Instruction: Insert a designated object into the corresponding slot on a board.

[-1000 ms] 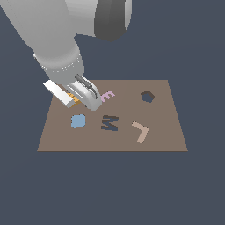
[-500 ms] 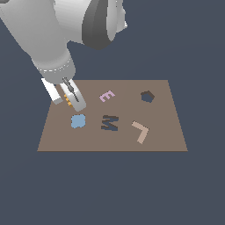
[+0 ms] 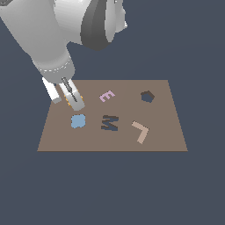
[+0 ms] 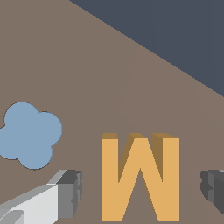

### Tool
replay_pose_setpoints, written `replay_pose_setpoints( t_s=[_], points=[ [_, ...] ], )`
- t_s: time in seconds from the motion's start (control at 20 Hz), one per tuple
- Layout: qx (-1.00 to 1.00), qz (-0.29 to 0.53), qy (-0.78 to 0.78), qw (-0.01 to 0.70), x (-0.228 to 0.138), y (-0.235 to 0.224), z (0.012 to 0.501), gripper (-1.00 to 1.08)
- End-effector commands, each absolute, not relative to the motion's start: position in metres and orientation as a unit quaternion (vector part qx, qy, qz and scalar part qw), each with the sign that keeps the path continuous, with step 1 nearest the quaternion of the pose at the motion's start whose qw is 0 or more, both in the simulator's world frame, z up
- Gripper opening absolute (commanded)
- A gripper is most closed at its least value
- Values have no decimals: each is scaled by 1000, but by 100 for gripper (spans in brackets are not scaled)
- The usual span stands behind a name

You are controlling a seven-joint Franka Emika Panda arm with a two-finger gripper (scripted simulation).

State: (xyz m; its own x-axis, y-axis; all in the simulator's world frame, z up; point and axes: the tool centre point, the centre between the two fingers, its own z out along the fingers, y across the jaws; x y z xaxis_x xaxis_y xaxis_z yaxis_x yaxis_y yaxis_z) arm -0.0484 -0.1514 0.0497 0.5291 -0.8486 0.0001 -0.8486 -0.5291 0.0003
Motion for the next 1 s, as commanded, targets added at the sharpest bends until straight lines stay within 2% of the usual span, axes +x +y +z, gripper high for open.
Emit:
replay_pose_setpoints(
  t_s=[0.0,0.45,0.5,0.95],
  points=[
    [874,0,-485,0,-48,-152,48,100],
    [875,0,-485,0,-49,-151,30,100],
    [875,0,-485,0,-49,-151,30,-100],
    [875,0,-485,0,-49,-151,30,-100]
  ],
)
